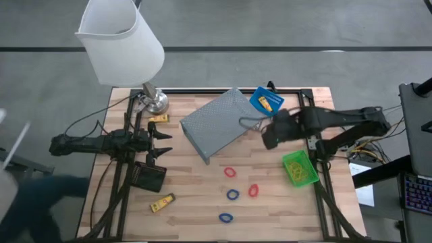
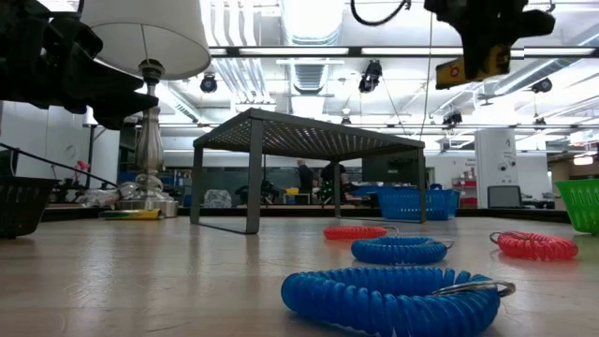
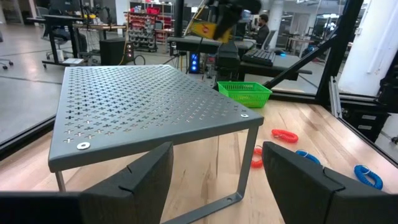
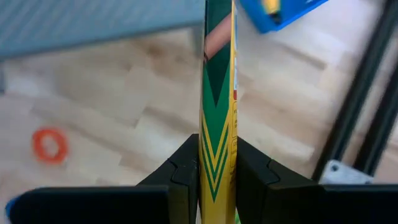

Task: Pick & Place Office Desk Supplies
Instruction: Put the crayon box into the blue basket

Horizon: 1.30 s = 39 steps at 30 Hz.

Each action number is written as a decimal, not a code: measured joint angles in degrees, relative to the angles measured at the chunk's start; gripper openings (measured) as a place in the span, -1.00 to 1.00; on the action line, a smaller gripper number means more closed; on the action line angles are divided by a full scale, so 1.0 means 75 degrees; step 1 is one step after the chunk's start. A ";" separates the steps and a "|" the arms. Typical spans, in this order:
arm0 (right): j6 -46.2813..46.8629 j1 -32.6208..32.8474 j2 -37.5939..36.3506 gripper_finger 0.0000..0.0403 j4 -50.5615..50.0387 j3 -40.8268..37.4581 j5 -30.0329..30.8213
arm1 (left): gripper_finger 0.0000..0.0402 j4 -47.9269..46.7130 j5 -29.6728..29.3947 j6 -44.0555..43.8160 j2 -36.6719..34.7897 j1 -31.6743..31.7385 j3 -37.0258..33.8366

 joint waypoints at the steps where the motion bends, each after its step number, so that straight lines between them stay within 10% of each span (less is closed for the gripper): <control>1: -0.0101 -0.0254 -0.0119 -0.69 0.0005 -0.0088 0.0064 | 0.26 0.0000 -0.0001 0.0000 0.0000 0.0001 0.0000; 22: -0.5665 -0.5702 0.0340 -0.69 0.3229 -0.0585 -0.0963 | 0.26 0.0000 -0.0001 0.0000 0.0000 0.0001 0.0000; 39: -0.6373 -0.6901 0.2701 -0.68 0.4523 -0.0338 -0.1526 | 0.26 0.0000 -0.0001 0.0000 0.0000 0.0001 0.0000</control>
